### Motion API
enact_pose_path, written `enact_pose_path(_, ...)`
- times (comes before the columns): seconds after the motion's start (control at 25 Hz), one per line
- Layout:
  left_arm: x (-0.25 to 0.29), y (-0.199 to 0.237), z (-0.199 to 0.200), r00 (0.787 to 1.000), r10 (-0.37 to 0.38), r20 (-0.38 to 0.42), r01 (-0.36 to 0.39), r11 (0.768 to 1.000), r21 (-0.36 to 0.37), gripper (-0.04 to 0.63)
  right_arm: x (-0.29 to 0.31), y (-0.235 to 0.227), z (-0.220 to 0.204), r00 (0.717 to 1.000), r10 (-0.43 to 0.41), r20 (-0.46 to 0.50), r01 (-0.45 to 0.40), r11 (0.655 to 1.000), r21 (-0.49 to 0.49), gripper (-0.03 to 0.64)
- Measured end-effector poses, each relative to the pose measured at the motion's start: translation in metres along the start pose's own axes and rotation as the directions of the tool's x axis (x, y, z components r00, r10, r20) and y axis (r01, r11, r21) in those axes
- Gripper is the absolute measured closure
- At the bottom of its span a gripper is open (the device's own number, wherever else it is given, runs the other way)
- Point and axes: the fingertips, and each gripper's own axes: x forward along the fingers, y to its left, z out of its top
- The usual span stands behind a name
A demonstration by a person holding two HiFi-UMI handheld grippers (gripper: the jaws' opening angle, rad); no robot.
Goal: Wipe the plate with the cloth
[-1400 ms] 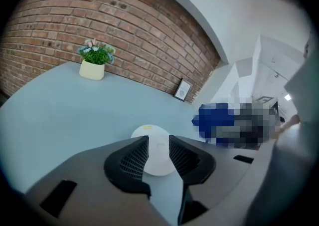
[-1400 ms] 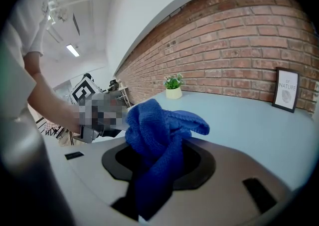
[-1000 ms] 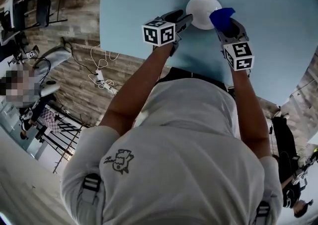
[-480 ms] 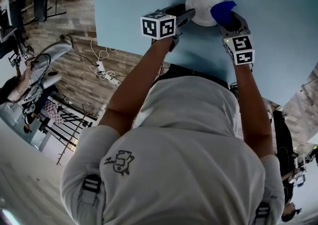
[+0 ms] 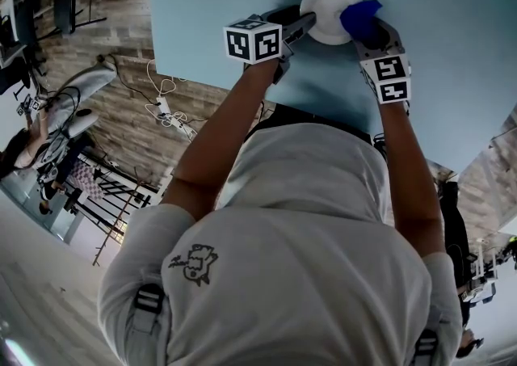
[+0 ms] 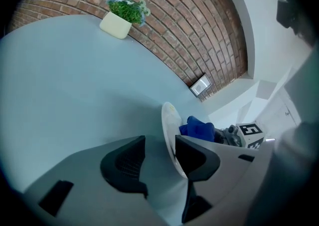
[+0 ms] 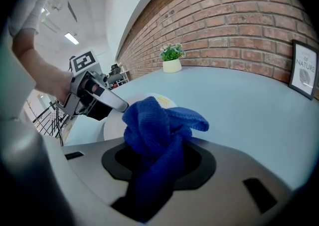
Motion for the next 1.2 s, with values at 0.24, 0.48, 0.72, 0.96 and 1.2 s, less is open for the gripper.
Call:
enact_pose_path(0.24,0.001,-0.01,0.006,1.0,-0.017,0.002,0.017,0.999,0.046,0.533,0.003,0.001,0.006,1.0,0.009,-0.015,-0.009,1.0,-0.009,0.474)
enact_pose_path(0.48,-0.008,-0.025,0.012,0.995,-0.084,0.061,0.086,0.996,-0.02,0.578,-0.004,0.004,0.003,0.999,-0.006,-0.047,0.004,0.998,-0.058,0.474)
enact_pose_path(0.72,-0.028,-0.053,0.003,0.991,-0.123,0.051,0.122,0.992,0.026,0.578,-0.024,0.014,0.025,0.999,-0.044,-0.022,0.041,0.989,-0.139,0.474)
enact_pose_path(0.96,-0.067,-0.087,0.011,0.974,-0.217,0.062,0.214,0.975,0.052,0.574,-0.04,0.072,0.101,0.996,-0.019,0.085,0.042,0.96,-0.276,0.474)
enact_pose_path(1.2,-0.141,-0.123,0.041,0.923,-0.318,0.215,0.308,0.948,0.081,0.572,-0.086,0.138,0.149,0.98,0.016,0.2,0.05,0.946,-0.32,0.474)
